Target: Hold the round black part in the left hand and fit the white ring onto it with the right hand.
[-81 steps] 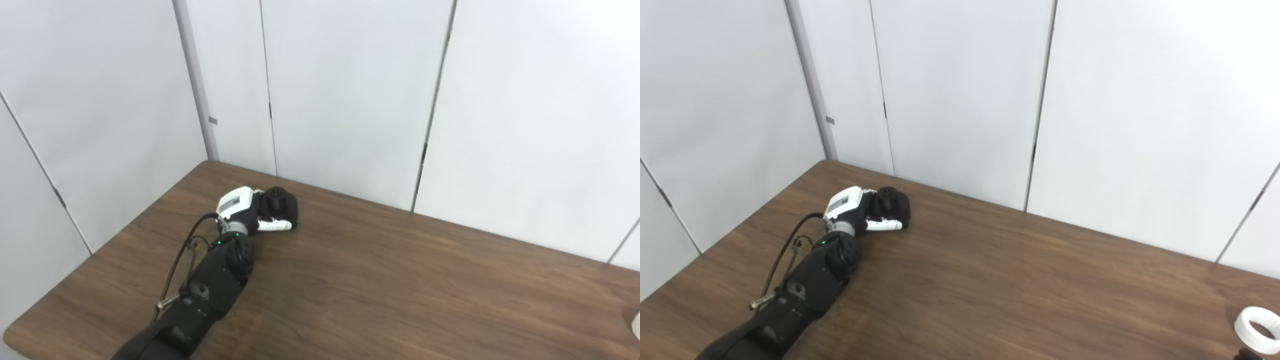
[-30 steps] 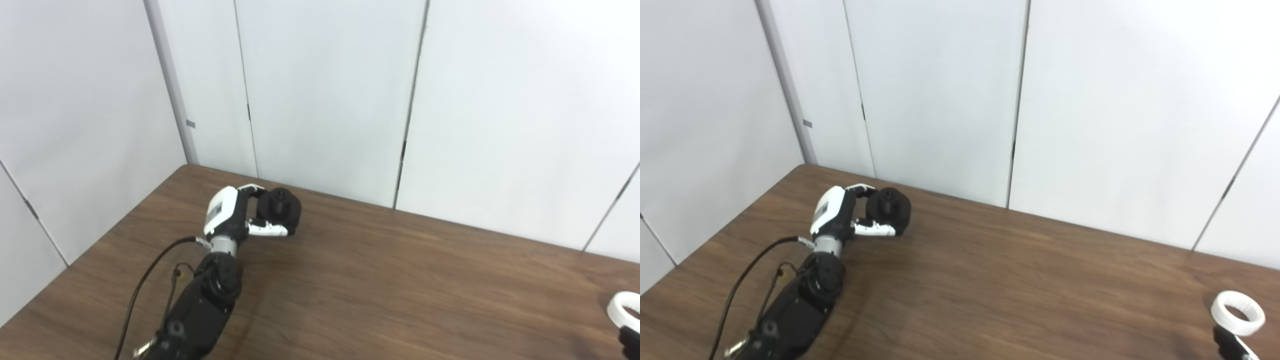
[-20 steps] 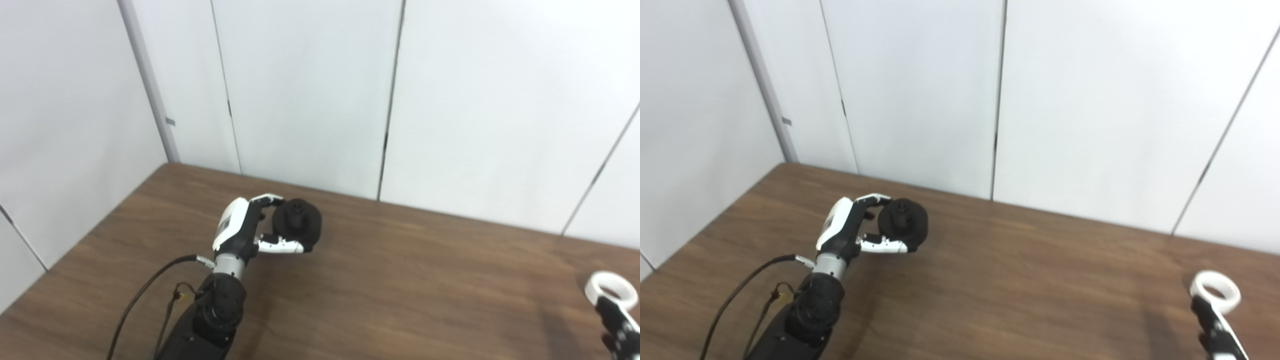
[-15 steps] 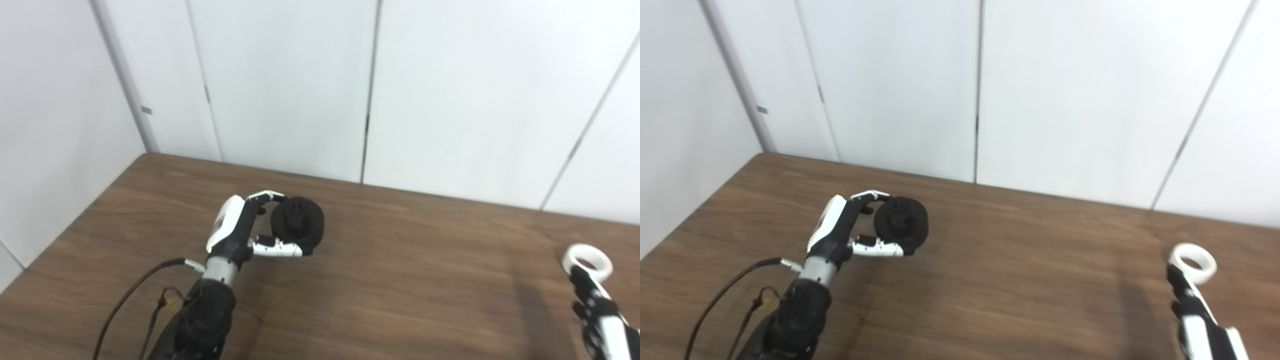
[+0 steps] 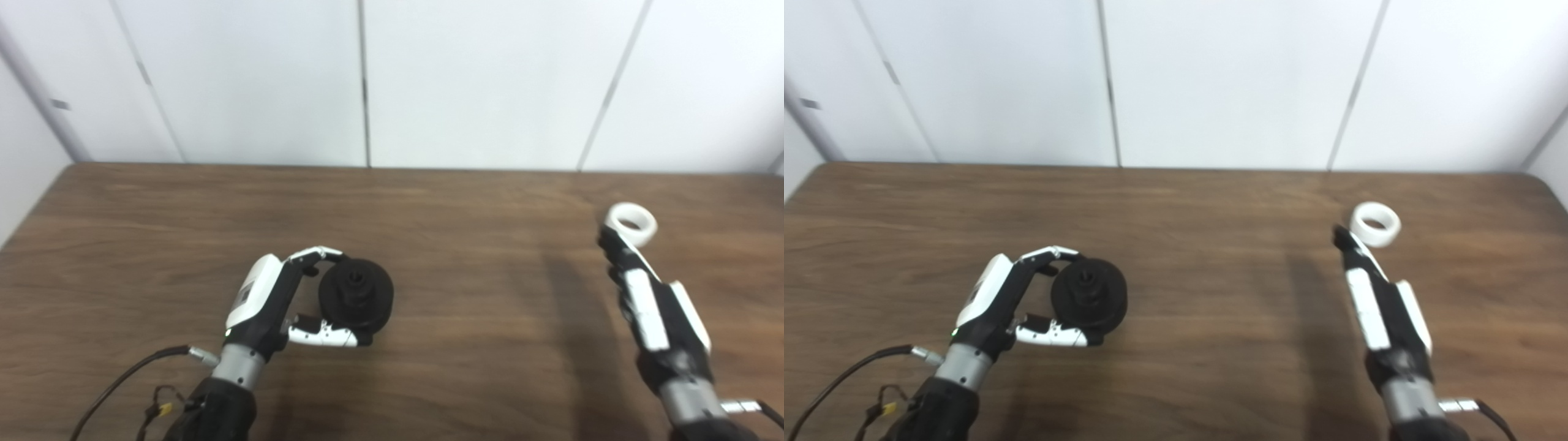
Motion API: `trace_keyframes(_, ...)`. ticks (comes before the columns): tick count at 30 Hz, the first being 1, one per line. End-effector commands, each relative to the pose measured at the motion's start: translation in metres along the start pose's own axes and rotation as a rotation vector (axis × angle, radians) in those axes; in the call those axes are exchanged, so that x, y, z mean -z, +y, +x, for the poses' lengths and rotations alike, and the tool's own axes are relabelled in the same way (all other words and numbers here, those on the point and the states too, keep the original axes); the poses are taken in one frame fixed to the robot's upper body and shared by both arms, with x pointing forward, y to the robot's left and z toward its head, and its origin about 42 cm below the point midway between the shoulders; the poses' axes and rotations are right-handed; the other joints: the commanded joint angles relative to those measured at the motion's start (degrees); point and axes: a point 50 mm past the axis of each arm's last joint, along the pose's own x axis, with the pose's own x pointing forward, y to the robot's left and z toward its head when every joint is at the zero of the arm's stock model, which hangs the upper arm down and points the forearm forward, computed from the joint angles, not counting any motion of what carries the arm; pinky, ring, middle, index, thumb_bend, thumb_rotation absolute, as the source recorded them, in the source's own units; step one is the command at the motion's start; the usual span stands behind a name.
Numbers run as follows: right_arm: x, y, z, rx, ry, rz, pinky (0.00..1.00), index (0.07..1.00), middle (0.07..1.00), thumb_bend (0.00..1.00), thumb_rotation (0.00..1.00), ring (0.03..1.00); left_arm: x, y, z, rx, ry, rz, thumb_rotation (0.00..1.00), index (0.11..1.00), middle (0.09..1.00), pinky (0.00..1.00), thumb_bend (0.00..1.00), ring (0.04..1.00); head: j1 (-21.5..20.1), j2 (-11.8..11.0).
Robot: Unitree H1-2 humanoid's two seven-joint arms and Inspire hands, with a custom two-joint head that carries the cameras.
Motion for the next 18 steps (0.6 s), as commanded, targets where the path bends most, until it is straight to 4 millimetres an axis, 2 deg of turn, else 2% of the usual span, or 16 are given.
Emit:
trace_keyframes(1,0.007,0.003,-0.029,0.021,0.053,0.005,1.00,0.905,0.928,0.53,1.00,0.974,-0.016,0.004,0.000,-0.016,-0.097,0.013,0.05,0.482,0.749,0.75,0.52,0.814,-0.37,0.48)
trace_keyframes(7,0.005,0.008,-0.025,0.020,0.054,0.034,1.00,0.894,0.910,0.57,1.00,0.942,-0.015,-0.021,-0.014,0.061,-0.078,-0.047,0.05,0.483,0.758,0.83,0.52,0.829,-1.46,2.09)
trace_keyframes(11,0.003,0.009,-0.024,0.026,0.055,0.024,1.00,0.890,0.906,0.58,1.00,0.920,-0.008,-0.037,-0.021,0.094,-0.067,-0.072,0.05,0.483,0.764,0.80,0.52,0.835,-1.47,2.36)
trace_keyframes(18,0.002,0.008,-0.024,0.032,0.058,0.019,1.00,0.887,0.905,0.58,1.00,0.920,0.001,-0.053,-0.031,0.119,-0.042,-0.054,0.05,0.484,0.765,0.82,0.52,0.825,-1.00,3.07)
